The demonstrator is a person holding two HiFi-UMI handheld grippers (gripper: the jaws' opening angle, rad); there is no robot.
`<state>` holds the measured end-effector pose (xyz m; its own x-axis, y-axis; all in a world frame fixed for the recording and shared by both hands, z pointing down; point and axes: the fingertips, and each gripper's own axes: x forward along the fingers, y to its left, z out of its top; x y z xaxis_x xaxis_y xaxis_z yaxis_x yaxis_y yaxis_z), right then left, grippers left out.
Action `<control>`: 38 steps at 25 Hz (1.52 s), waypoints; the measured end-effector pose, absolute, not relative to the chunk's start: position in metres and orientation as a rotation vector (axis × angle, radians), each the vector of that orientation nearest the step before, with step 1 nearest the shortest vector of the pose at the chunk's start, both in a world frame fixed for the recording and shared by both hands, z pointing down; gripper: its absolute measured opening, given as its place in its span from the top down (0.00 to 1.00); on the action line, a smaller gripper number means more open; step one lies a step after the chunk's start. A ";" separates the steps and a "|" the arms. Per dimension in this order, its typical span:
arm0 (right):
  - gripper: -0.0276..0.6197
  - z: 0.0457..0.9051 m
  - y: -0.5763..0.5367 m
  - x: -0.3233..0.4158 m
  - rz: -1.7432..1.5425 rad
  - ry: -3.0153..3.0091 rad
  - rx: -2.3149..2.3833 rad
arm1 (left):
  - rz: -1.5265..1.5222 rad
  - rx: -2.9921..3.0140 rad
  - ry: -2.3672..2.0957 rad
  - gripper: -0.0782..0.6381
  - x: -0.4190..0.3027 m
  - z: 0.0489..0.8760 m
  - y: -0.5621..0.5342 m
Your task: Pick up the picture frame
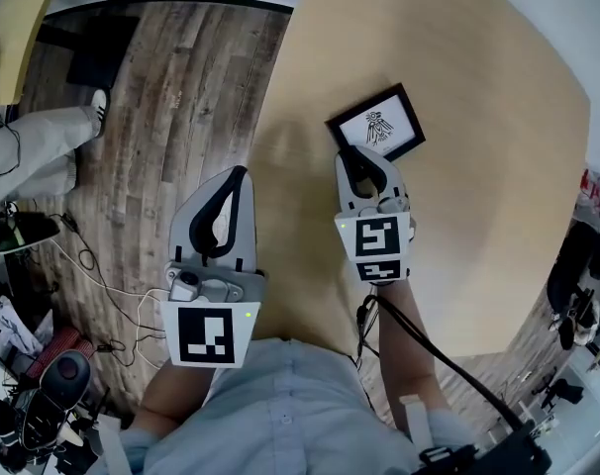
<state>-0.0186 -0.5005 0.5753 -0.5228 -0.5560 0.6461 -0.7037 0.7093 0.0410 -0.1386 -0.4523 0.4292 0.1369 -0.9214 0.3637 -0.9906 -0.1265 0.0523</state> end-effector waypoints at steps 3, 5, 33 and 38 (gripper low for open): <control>0.86 0.557 -0.506 -0.022 0.282 -2.328 1.038 | 0.340 2.168 -1.871 0.89 -0.145 0.427 -0.447; 0.86 0.540 -0.507 -0.021 0.267 -2.369 1.092 | 0.321 2.195 -1.875 0.89 -0.144 0.424 -0.445; 0.86 0.206 -0.339 0.087 -0.300 -2.709 1.527 | -0.086 2.612 -1.993 0.89 -0.025 0.193 -0.321; 0.86 0.198 -0.337 0.086 -0.296 -2.759 1.548 | -0.100 2.626 -2.005 0.89 -0.023 0.189 -0.322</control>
<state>0.0856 -0.3373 0.1985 -0.5248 -0.8425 -0.1216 -0.8491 0.5081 0.1443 -0.0226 -0.3219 0.1885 0.2673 -0.9523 -0.1472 -0.9622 -0.2556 -0.0935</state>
